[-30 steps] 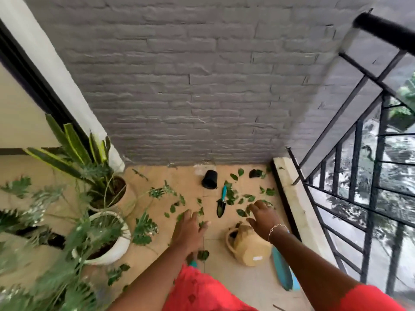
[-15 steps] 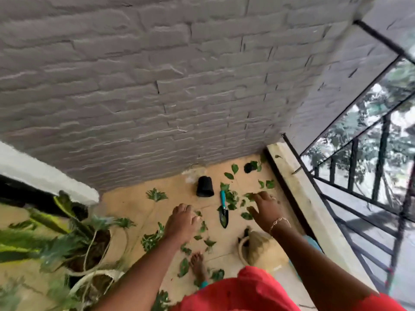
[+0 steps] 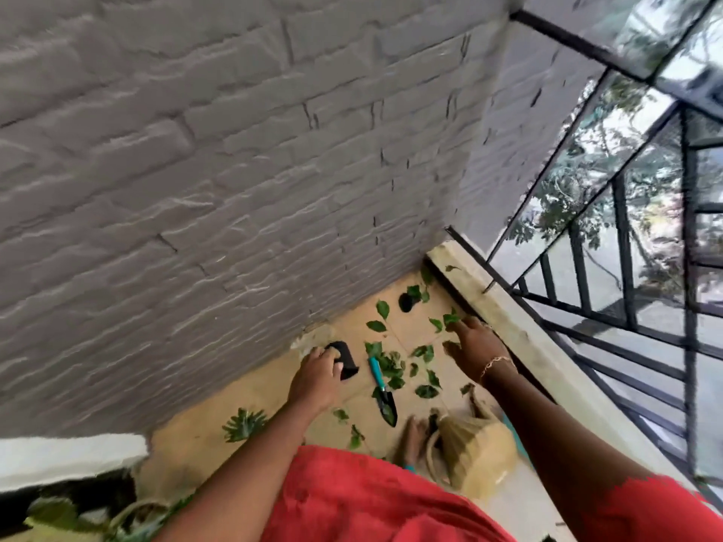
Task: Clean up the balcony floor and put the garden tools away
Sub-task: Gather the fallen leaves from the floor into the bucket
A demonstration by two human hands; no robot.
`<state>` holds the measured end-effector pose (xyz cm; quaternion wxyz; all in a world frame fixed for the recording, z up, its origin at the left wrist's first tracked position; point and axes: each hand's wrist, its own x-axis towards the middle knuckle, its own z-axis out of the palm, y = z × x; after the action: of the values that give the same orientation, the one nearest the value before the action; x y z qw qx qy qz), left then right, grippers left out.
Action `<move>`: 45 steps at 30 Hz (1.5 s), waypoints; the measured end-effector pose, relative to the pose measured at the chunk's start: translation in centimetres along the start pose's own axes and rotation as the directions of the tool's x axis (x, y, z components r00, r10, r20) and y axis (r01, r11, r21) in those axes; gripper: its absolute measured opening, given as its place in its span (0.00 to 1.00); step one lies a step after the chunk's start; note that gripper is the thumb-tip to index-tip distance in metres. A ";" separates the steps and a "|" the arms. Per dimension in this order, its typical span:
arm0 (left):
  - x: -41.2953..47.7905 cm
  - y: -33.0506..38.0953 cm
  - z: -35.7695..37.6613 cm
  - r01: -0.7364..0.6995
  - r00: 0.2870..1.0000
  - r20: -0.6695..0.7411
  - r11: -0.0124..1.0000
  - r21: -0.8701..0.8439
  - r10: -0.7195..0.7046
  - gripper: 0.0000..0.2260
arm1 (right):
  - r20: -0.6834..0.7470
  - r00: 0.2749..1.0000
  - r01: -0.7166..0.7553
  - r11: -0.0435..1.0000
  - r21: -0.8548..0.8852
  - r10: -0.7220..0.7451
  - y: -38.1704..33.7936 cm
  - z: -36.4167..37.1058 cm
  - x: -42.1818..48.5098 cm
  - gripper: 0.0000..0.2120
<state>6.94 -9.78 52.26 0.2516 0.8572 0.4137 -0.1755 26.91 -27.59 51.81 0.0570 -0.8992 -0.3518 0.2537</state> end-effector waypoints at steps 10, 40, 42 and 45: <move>9.5 -1.9 6.2 0.133 0.990 0.087 0.946 -0.297 -0.112 0.11 | -0.004 0.983 -0.181 0.963 0.202 0.186 0.4 7.4 6.6 0.16; 51.8 -1.5 31.1 -0.575 0.807 -0.214 0.814 -0.078 0.550 0.08 | -0.088 0.971 0.233 0.958 0.170 -0.220 1.0 56.5 37.7 0.14; 51.8 0.5 30.3 -0.680 0.728 0.031 0.717 0.153 0.685 0.06 | 0.016 0.982 0.183 0.975 0.125 -0.187 0.7 56.7 36.8 0.14; 51.7 -1.8 31.1 -0.793 0.598 0.332 0.477 0.379 0.730 0.09 | -0.022 0.979 0.202 0.976 0.087 -0.201 0.0 58.1 35.7 0.13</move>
<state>33.45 5.39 0.19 0.1023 0.9712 -0.0863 -0.1968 20.32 -8.36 -13.32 0.1247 -0.8572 -0.4289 0.2565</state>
